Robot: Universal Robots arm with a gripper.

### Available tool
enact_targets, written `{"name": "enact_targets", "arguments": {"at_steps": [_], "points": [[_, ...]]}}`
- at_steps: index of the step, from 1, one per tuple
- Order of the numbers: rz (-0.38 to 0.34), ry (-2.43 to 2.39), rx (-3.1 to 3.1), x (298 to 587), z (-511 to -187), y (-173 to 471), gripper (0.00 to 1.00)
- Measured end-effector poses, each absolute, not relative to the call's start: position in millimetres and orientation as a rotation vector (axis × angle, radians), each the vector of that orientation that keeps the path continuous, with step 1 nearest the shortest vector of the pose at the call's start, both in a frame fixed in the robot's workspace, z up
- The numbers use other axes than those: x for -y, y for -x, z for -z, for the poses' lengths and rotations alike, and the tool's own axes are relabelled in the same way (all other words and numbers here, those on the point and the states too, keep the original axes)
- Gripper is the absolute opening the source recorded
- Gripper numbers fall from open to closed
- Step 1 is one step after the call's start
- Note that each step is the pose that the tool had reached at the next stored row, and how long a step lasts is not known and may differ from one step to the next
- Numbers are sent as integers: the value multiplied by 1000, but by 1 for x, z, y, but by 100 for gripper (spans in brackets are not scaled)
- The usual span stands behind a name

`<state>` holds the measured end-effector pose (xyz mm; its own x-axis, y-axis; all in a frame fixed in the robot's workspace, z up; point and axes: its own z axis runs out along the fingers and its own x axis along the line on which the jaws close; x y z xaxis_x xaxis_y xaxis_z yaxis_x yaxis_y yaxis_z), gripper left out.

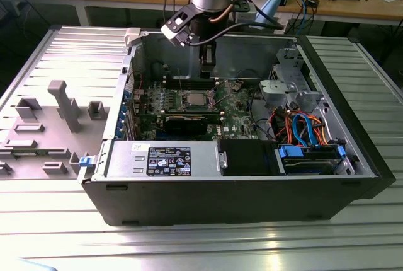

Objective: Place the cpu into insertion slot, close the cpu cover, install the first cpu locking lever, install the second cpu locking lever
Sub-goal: 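Close the cpu cover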

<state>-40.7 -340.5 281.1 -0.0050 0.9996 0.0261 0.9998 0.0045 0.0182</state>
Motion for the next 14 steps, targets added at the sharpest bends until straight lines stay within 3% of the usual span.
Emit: {"name": "enact_targets", "arguments": {"at_steps": [14], "points": [[49, 2212, 2222, 340, -281, 37, 11]]}}
